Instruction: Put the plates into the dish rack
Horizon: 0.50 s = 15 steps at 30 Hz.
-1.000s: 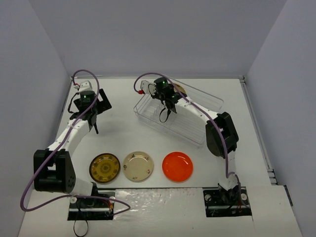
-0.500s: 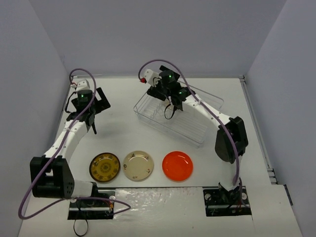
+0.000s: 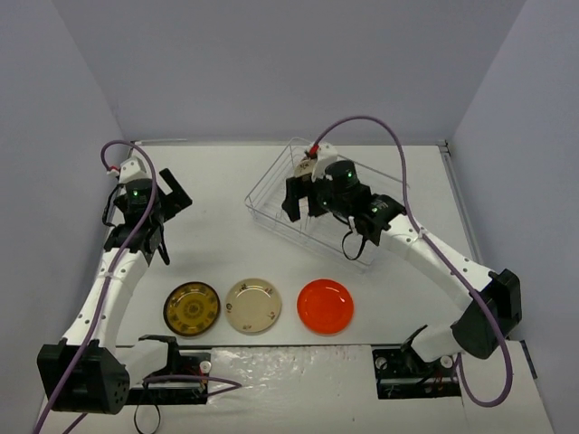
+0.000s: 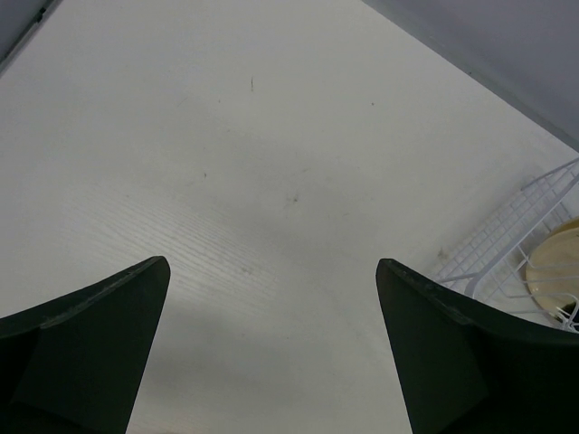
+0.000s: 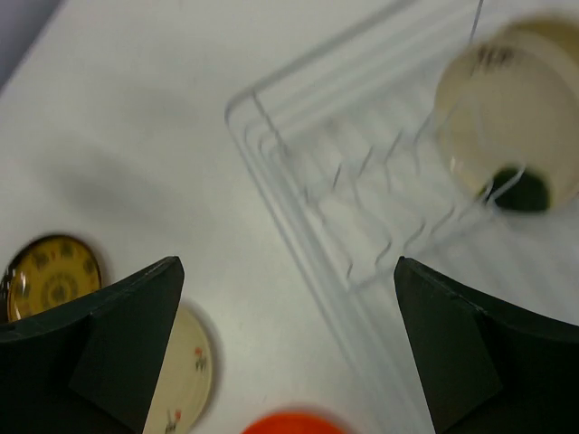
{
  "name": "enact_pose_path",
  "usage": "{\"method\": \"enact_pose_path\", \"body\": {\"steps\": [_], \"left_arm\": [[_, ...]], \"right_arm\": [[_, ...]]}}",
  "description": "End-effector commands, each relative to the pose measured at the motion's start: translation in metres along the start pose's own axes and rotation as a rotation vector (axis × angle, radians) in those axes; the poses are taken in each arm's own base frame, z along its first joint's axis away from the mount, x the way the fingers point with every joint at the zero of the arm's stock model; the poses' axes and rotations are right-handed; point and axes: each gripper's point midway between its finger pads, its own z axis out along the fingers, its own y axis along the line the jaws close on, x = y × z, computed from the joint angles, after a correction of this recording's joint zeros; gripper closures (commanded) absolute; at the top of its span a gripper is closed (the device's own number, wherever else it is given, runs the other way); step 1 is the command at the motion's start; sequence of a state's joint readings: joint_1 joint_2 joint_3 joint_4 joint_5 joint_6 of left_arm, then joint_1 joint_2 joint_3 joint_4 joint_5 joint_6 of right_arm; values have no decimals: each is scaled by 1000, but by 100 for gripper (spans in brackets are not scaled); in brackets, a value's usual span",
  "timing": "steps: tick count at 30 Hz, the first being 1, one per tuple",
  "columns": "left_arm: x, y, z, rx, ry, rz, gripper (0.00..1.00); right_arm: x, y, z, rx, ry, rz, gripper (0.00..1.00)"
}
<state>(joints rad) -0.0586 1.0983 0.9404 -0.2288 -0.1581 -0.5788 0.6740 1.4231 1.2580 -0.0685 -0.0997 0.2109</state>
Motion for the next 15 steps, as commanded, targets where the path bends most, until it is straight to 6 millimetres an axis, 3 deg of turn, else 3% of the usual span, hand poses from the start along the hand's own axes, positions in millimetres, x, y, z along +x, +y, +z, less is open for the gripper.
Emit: {"method": "enact_pose_path", "body": {"steps": [1,5,8,10,15], "left_arm": [[-8,0,-3,3,-32,-29,3],[-6,-1,0,5,-22,-14,3],[-5,-3,3,17,-21,-4,3],[-4,-3,4,21,-19,5,3],[-3,-1,7,9,-19,17,3]], "right_arm": [[68,8,-36,47,172,184,0],[104,13,-94,84,242,273,0],[127,16,-125,77,310,329,0],[137,21,-135,63,337,365,0],[193,11,-139,167,490,439,0]]}}
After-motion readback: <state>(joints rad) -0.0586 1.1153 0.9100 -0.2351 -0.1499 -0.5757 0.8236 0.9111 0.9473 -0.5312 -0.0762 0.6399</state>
